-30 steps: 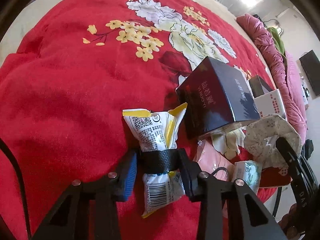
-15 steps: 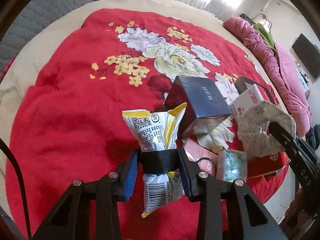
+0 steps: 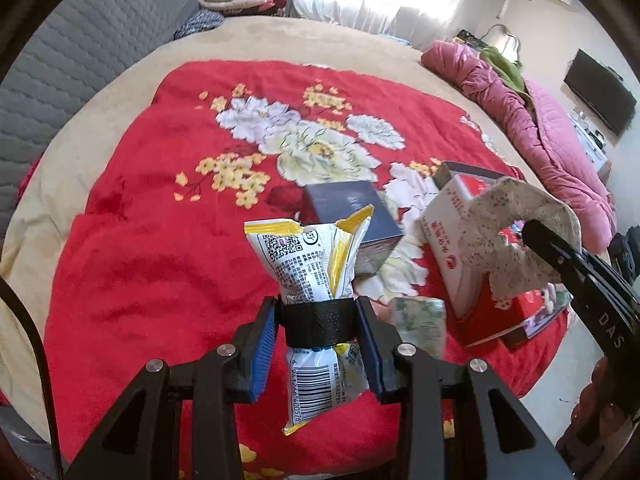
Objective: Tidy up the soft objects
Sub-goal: 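Carry the snack bag with the left gripper while the right carries the floral cloth to the tray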
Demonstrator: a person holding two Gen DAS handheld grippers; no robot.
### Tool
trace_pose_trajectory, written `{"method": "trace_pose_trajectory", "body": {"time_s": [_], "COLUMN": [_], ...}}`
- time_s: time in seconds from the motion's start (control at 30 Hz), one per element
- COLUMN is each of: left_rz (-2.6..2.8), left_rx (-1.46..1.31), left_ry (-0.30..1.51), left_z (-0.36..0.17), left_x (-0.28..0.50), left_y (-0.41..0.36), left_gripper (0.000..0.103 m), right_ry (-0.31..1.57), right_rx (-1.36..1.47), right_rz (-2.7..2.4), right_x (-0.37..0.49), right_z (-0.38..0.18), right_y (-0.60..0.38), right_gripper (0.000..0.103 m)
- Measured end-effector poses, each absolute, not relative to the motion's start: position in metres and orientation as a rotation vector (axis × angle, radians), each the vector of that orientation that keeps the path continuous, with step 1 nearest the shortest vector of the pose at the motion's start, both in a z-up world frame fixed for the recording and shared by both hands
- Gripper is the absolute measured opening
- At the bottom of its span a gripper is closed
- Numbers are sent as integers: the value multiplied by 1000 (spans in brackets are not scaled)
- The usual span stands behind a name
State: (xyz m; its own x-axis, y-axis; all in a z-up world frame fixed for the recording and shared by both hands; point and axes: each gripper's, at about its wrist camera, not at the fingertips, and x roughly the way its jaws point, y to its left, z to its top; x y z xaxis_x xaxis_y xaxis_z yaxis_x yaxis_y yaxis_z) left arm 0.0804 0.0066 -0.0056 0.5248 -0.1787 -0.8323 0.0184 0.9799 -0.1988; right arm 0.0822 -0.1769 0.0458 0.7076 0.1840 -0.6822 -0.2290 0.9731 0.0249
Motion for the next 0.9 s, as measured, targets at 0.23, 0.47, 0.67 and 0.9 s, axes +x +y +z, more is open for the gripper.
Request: {"method": "trace_pose_trajectory", "body": {"time_s": [0.23,0.47,0.67,0.9], "left_rz": [-156,-202,-245,-310], "left_rx": [-117,-53,3,62], "left_ry": [969,929,916,896], "left_z": [22,47,60,74], "left_x": [76,77,82,90], "left_y": [-23,-62,-97,-141], "left_gripper": [39,39,39,39], "right_ry": [701,657,637,608], "right_rx": [-16,59,116,184], "right_rz": [212,162,102,16], "right_x": [72,65,58,48], "right_z": [68,87,96,107], "right_y": [-198,-235,-274,-326], "right_gripper": [13,13,13,13]}}
